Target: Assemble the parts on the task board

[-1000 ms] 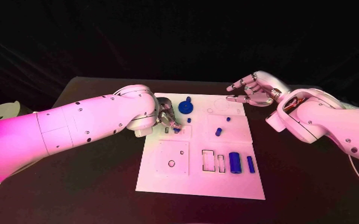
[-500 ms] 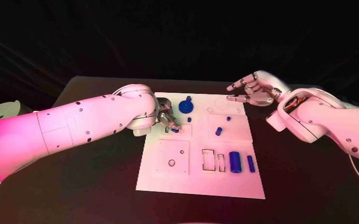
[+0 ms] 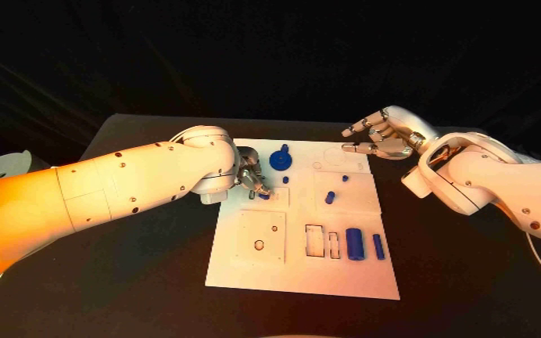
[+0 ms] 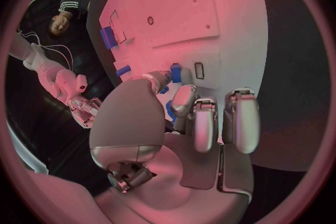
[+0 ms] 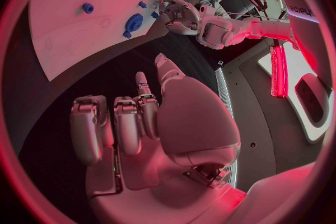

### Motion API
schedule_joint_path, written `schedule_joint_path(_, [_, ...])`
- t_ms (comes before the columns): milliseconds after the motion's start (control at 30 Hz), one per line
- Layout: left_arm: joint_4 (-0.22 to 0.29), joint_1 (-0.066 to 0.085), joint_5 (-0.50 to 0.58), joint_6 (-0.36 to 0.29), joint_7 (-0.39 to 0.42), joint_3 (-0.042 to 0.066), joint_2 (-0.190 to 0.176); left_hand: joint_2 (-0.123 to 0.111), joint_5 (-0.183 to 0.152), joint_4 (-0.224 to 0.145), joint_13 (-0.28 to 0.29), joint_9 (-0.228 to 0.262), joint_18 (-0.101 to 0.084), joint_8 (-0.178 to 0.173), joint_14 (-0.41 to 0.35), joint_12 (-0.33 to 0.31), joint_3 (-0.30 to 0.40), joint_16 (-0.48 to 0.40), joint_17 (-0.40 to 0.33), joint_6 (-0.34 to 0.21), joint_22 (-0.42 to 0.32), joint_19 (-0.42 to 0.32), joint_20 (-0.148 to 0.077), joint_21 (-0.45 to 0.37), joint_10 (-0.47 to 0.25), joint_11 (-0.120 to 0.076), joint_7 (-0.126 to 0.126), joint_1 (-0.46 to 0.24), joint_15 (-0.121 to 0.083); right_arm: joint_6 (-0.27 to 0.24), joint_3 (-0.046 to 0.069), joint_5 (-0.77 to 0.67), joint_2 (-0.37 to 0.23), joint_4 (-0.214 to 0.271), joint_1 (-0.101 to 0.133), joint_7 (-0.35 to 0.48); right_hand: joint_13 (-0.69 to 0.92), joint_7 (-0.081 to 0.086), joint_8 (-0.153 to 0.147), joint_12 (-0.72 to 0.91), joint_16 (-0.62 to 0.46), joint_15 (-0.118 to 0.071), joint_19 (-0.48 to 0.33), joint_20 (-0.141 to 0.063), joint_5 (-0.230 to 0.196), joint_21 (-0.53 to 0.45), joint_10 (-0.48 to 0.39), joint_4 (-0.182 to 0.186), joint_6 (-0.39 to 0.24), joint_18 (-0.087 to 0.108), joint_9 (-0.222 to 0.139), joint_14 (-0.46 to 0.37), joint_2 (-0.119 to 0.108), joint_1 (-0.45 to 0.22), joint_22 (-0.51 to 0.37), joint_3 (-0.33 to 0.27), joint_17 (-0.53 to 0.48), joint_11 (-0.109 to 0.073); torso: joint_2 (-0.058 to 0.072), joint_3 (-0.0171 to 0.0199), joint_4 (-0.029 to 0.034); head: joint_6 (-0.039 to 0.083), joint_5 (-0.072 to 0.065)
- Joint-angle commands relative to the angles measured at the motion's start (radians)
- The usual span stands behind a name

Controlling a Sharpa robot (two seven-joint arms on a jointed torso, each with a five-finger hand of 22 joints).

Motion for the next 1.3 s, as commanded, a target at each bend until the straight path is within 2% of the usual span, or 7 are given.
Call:
schedule_joint_path(33, [-0.003, -0.001, -0.01, 0.024, -0.006, -0.002, 0.003, 0.004, 0.004, -0.185, 0.003, 0.002, -0.011, 0.004, 0.105, 0.005, 0.177, 0.003, 0.263, 0.007, 0.13, 0.062, 0.001, 0.004, 0.007, 0.0, -0.006, -0.008, -0.001, 0.013, 0.0, -0.009, 0.001, 0.001, -0.001, 0.006, 0.201, -0.002, 0.004, -0.003, 0.002, 0.002, 0.048, 0.007, 0.003, -0.006, 0.049, -0.002, 0.008, 0.003, 0.001, 0.105, 0.009, -0.001, 0.159, -0.006, 0.26, 0.003, 0.0, 0.0004, -0.0003, 0.0, 0.0])
schedule_joint_path(267, [-0.012, -0.002, -0.008, 0.032, -0.006, -0.006, 0.012, 0.006, 0.001, -0.175, 0.014, 0.005, -0.011, 0.006, 0.105, 0.015, 0.13, 0.003, 0.263, 0.023, 0.134, 0.063, -0.003, 0.006, 0.016, -0.009, -0.019, -0.05, -0.006, 0.014, 0.0, -0.009, 0.0, 0.003, -0.001, 0.006, 0.201, -0.003, 0.004, -0.003, 0.001, 0.002, 0.047, 0.006, 0.005, -0.006, 0.049, 0.0, 0.008, 0.004, 0.001, 0.105, 0.01, -0.003, 0.157, -0.009, 0.259, 0.003, 0.0, 0.0011, -0.0014, -0.002, 0.0])
schedule_joint_path(667, [-0.031, -0.003, -0.005, 0.041, -0.005, -0.008, 0.025, 0.033, 0.0, -0.123, 0.031, 0.006, -0.013, 0.002, 0.105, 0.028, 0.013, 0.003, 0.263, 0.049, 0.142, 0.066, -0.01, 0.009, 0.022, -0.017, -0.029, -0.133, -0.014, 0.013, 0.0, -0.009, -0.004, 0.006, -0.001, 0.005, 0.201, -0.003, 0.004, -0.003, 0.001, 0.002, 0.047, 0.006, 0.005, -0.006, 0.049, 0.0, 0.008, 0.004, 0.001, 0.105, 0.01, -0.003, 0.157, -0.009, 0.259, 0.003, 0.0, 0.0013, -0.0009, -0.004, -0.002])
schedule_joint_path(967, [-0.036, -0.003, -0.005, 0.055, -0.006, -0.008, 0.028, 0.04, 0.001, -0.114, 0.037, 0.007, -0.014, 0.002, 0.105, 0.034, -0.008, 0.003, 0.263, 0.055, 0.148, 0.068, -0.011, 0.013, 0.025, -0.018, -0.031, -0.144, -0.015, 0.014, 0.0, -0.009, -0.006, 0.007, -0.001, 0.004, 0.2, -0.003, 0.003, -0.006, 0.001, 0.002, 0.047, 0.006, 0.005, -0.007, 0.048, 0.001, 0.008, 0.004, 0.001, 0.105, 0.01, -0.004, 0.156, -0.01, 0.258, 0.003, -0.001, 0.001, -0.0008, -0.007, -0.002])
schedule_joint_path(1300, [-0.043, -0.003, -0.005, 0.065, -0.005, -0.008, 0.029, 0.049, 0.001, -0.088, 0.047, 0.01, -0.016, 0.004, 0.105, 0.042, -0.053, 0.003, 0.263, 0.066, 0.156, 0.07, -0.012, 0.017, 0.031, -0.02, -0.033, -0.179, -0.016, 0.014, 0.0, -0.009, -0.008, 0.009, -0.001, 0.004, 0.2, -0.003, 0.003, -0.006, 0.001, 0.002, 0.047, 0.006, 0.005, -0.007, 0.048, 0.001, 0.008, 0.004, 0.001, 0.105, 0.01, -0.004, 0.156, -0.01, 0.258, 0.003, -0.001, 0.0005, -0.0008, -0.009, -0.002])
